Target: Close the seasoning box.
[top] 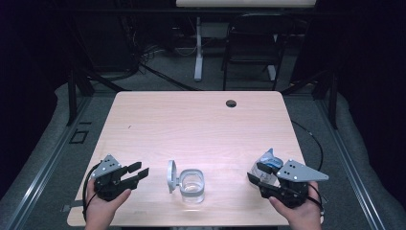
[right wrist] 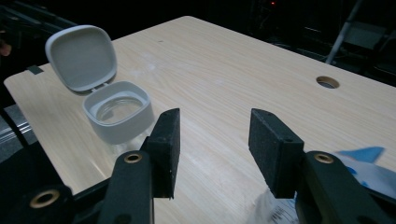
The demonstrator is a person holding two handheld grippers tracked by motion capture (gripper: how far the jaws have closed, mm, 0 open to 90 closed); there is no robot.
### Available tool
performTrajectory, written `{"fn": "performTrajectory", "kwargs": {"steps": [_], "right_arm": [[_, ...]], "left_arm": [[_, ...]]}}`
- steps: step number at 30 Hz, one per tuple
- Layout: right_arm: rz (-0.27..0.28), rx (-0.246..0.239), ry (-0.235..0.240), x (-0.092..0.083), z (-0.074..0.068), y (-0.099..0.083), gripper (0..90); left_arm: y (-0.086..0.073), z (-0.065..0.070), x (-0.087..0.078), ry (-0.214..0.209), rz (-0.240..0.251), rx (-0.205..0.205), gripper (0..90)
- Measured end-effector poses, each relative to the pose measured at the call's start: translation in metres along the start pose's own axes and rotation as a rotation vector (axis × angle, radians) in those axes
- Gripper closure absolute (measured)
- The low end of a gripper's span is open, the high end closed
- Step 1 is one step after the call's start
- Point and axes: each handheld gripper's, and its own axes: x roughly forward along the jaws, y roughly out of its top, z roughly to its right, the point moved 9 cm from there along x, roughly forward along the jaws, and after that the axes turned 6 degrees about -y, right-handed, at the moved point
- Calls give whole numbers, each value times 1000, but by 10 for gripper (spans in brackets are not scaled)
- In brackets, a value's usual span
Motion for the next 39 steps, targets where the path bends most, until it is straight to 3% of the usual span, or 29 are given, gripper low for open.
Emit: {"fn": "performTrajectory", "kwargs": {"steps": [10,20,39], "right_arm": [[11,42,-53,-14,25,-5,535],[-14,54,-122,-25,47,-14,528],[14,78,-150,-36,58,-13,524]], "left_arm": [[-1,0,2,-2,-6,3,589],[-1,0,1,1,-9,1,590],[-2,-2,0,3,-10,1,589]]}}
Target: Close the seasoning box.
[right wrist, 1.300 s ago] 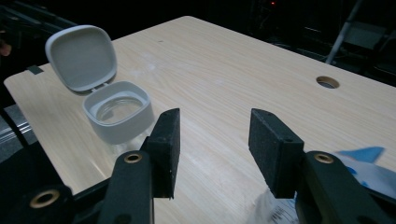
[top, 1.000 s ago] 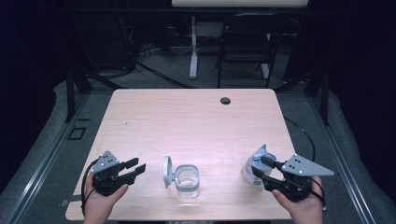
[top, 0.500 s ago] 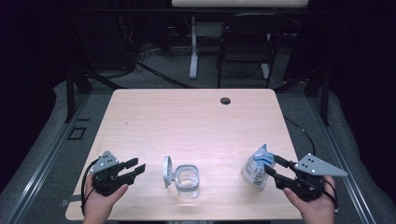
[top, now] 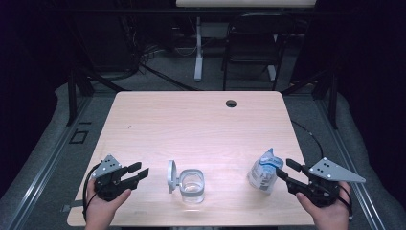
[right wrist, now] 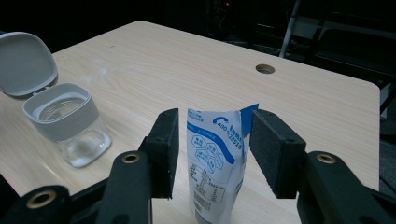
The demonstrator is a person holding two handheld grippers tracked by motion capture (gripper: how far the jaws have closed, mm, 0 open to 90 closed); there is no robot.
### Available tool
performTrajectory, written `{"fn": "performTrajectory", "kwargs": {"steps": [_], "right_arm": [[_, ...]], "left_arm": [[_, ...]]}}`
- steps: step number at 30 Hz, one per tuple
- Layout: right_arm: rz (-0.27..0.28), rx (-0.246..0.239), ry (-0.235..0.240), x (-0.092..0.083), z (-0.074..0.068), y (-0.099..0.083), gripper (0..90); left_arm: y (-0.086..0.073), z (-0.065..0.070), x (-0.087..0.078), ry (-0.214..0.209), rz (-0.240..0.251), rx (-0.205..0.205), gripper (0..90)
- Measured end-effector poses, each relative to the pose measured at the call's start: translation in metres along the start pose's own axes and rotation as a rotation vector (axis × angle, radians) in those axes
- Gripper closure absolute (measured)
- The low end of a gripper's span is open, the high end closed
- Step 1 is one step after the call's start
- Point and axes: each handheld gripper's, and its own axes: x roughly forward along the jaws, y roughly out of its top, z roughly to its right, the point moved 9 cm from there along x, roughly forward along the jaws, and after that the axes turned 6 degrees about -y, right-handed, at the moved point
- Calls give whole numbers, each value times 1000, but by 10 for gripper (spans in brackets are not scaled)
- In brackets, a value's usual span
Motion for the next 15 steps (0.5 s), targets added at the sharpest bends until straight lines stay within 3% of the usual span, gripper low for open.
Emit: {"fn": "performTrajectory", "kwargs": {"steps": [6,15], "right_arm": [[15,12,-21,-1,3,1,500],[-7,29,-35,8,9,-9,485]], "left_arm": [[0,0,0,0,0,3,589],[0,-1,0,4,4,-3,589]]}}
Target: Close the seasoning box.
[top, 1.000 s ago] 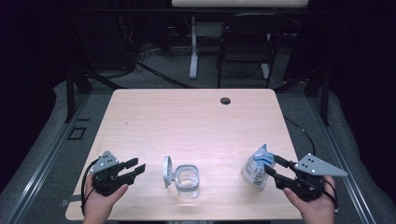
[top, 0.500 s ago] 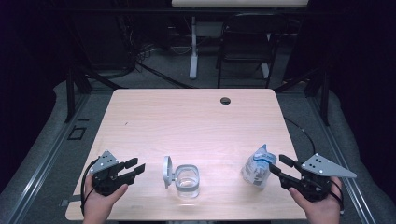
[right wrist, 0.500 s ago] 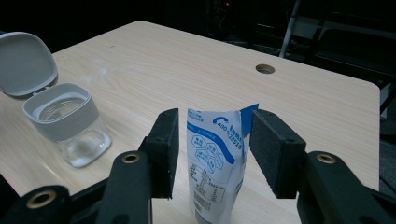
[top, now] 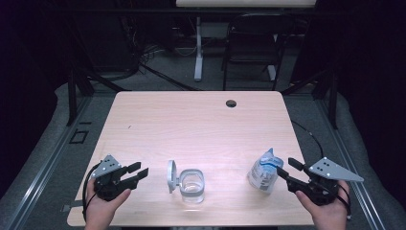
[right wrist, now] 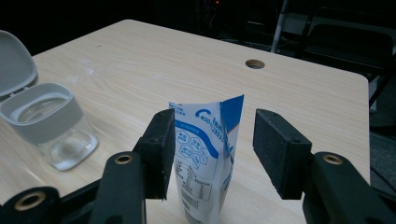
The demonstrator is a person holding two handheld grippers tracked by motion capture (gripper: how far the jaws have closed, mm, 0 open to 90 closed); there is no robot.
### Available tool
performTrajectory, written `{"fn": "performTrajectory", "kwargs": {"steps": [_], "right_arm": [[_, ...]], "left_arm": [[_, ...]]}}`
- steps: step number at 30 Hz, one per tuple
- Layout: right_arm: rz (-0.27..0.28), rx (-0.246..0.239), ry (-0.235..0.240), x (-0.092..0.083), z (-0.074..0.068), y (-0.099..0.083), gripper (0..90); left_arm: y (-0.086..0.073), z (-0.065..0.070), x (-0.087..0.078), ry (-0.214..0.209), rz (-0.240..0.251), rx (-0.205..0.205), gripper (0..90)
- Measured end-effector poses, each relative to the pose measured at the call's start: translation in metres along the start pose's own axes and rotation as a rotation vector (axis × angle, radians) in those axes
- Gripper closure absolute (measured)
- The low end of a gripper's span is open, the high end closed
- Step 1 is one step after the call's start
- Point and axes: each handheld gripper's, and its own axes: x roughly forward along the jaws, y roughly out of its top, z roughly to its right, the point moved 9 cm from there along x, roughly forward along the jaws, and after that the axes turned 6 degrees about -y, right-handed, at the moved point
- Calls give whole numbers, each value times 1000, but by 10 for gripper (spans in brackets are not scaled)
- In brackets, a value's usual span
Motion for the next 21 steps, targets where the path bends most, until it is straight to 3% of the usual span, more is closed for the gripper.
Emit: {"fn": "performTrajectory", "kwargs": {"steps": [9,21], "right_arm": [[-38,25,13,21,-1,-18,461],[-85,14,8,44,-6,-39,427]], "left_arm": [[-1,-1,0,3,-2,0,587],[0,-2,-1,4,0,2,586]]}}
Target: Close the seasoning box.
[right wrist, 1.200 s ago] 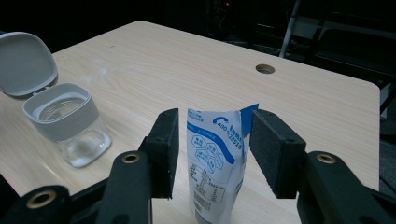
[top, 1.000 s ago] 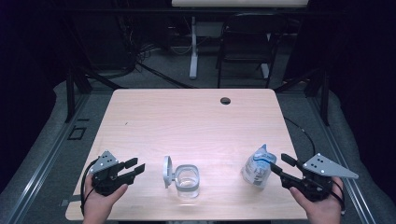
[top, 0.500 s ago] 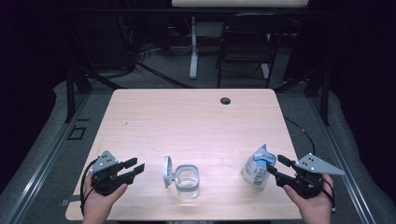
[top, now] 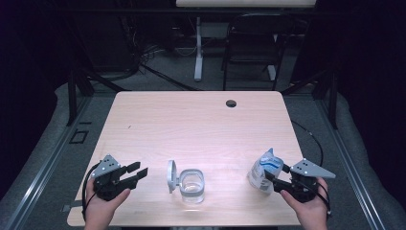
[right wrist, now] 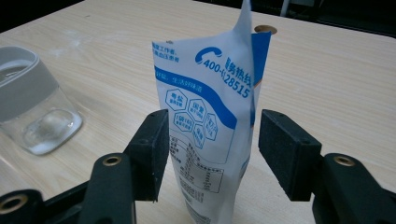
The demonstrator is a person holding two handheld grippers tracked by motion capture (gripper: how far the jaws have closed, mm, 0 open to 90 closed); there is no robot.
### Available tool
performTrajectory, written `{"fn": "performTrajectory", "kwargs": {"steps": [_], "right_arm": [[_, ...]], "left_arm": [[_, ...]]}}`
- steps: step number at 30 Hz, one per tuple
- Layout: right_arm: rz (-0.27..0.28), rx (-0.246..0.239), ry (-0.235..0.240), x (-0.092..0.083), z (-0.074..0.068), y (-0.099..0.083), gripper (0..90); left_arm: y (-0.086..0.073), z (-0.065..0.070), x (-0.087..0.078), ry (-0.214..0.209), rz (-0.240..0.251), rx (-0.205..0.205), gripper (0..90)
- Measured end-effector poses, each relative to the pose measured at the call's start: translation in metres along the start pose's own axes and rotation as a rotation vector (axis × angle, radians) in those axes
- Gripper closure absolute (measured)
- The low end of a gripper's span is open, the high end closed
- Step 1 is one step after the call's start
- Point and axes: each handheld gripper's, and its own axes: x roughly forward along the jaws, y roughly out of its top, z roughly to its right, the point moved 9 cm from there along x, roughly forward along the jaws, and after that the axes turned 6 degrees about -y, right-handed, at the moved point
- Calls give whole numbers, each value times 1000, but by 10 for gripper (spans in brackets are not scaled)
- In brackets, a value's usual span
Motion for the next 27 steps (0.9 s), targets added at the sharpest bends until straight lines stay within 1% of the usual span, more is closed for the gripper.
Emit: {"fn": "performTrajectory", "kwargs": {"steps": [2,3,7,8,12,16,17,20,21,24,25,26,27], "right_arm": [[-1,-5,2,2,-1,-1,422],[4,3,-2,5,-2,-2,423],[-2,4,0,9,-3,-6,422],[-6,-9,-1,11,-2,-8,421],[7,-6,-1,15,-3,-11,413],[21,-15,2,17,-3,-13,406],[24,-20,-5,19,-3,-14,400],[20,-26,-5,20,-3,-16,387],[12,-21,4,22,-5,-18,379],[17,-18,13,23,-6,-18,370],[16,-17,18,24,-6,-20,352],[16,-17,18,24,-6,-20,352],[7,-24,8,26,-6,-22,343]], "left_arm": [[0,0,0,0,0,0,586],[0,0,0,1,0,-3,586],[0,0,0,-4,3,-4,586],[0,1,0,-7,5,-5,586],[1,2,0,-8,5,-2,586],[0,0,0,-6,5,-7,585],[0,-1,1,-5,5,-7,585],[-1,-1,1,-4,1,-8,585],[-1,-1,1,-3,1,-10,585],[-1,-1,1,-5,0,-7,585],[-1,-1,1,-5,-1,-6,585],[-1,-1,1,-5,-1,-6,585],[-1,-1,1,-4,-1,-10,585]]}}
